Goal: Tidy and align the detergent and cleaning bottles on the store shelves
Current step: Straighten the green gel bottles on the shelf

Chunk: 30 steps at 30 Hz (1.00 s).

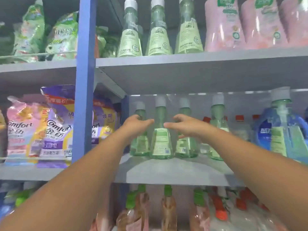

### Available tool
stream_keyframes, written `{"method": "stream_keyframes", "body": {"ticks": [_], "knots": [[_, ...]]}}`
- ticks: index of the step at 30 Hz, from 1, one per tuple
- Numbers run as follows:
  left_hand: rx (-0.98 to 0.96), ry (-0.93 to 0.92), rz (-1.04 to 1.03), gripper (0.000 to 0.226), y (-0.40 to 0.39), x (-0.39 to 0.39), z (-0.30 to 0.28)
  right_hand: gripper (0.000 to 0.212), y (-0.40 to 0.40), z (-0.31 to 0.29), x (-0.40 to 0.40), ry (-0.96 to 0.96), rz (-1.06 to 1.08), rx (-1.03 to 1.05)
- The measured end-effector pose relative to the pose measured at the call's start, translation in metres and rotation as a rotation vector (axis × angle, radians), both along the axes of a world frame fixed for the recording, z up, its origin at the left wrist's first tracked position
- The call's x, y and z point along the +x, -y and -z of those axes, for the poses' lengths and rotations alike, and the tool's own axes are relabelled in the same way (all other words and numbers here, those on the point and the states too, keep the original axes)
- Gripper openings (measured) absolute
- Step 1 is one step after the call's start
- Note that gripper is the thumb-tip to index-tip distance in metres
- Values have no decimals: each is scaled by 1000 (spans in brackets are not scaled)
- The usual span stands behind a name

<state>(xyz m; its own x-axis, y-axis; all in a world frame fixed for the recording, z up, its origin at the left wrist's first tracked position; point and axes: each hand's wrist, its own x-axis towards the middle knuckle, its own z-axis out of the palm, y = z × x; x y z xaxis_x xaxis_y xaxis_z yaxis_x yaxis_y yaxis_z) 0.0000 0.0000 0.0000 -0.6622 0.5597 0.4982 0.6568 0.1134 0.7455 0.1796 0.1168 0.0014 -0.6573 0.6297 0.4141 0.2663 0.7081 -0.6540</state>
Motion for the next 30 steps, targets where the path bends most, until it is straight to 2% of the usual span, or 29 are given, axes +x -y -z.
{"method": "stream_keyframes", "body": {"ticks": [1,3,5,7,11,15,19,22,25,30], "knots": [[-39,8,-4,81,-6,-7,-4,98,-3,-3,-12,20,17,1],[-82,-10,-19,59,-20,-26,-9,91,-7,-9,-33,59,61,-19],[-83,-18,-44,42,-32,-41,-16,68,-13,-11,-49,103,92,9],[-91,-43,-88,39,-41,-54,-21,50,-20,-11,-61,130,95,5],[-231,-116,-130,42,-51,-66,-24,60,-29,-14,-78,182,37,-112],[-326,-158,-81,41,-63,-74,-30,70,-39,-22,-92,318,127,-44],[-367,-58,-14,37,-69,-89,-41,87,-46,-35,-110,373,170,-23],[-327,-6,11,31,-72,-94,-36,92,-52,-34,-120,386,166,42],[-280,-18,-19,32,-79,-104,-30,88,-64,-31,-129,356,117,56],[-248,-25,-18,30,-83,-117,-31,83,-80,-34,-137,183,83,-100]]}}
